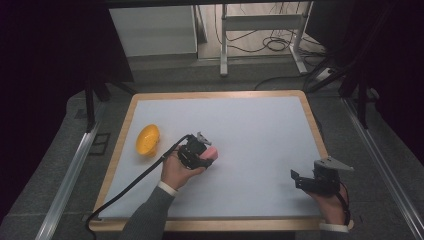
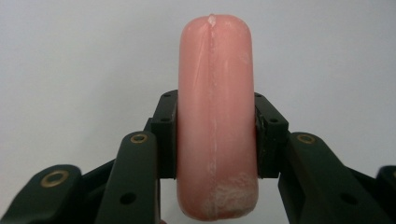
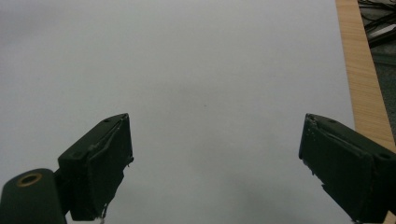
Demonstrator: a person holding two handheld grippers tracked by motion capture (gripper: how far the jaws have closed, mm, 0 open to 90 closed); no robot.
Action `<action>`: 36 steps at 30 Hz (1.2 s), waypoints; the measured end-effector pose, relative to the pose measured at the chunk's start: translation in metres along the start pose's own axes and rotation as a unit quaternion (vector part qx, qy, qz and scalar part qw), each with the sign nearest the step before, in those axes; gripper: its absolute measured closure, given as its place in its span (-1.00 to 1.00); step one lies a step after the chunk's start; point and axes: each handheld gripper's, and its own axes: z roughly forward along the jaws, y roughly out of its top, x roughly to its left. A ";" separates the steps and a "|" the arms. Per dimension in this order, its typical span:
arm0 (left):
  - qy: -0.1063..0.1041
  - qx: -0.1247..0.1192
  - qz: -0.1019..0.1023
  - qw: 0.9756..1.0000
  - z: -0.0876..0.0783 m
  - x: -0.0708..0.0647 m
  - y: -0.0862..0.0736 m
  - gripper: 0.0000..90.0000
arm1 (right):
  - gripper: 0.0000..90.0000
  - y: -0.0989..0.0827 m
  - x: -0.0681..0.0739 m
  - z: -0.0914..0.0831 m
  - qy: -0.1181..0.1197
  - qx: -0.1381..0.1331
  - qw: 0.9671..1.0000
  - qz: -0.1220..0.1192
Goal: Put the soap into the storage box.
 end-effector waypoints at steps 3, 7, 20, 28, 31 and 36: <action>0.000 -0.004 -0.007 1.000 -0.002 0.003 -0.003 0.34 | -0.79 0.000 0.000 0.000 0.000 0.000 1.000 0.000; 0.003 -0.005 -0.014 1.000 -0.004 0.008 -0.006 0.34 | -0.79 0.000 0.000 0.000 -0.001 0.000 1.000 0.000; 0.013 -0.017 -0.026 0.999 -0.015 0.019 -0.013 0.34 | -0.79 0.000 0.000 0.001 -0.002 0.002 1.000 -0.001; 0.020 -0.023 -0.036 0.999 -0.021 0.026 -0.017 0.34 | -0.79 -0.001 0.000 0.001 -0.003 0.002 1.000 -0.001; 0.023 -0.023 -0.038 0.999 -0.022 0.029 -0.018 0.34 | -0.79 -0.001 0.000 0.001 -0.003 0.002 1.000 -0.002; 0.028 -0.030 -0.041 0.998 -0.025 0.032 -0.020 0.34 | -0.79 -0.001 -0.001 0.001 -0.004 0.002 1.000 -0.001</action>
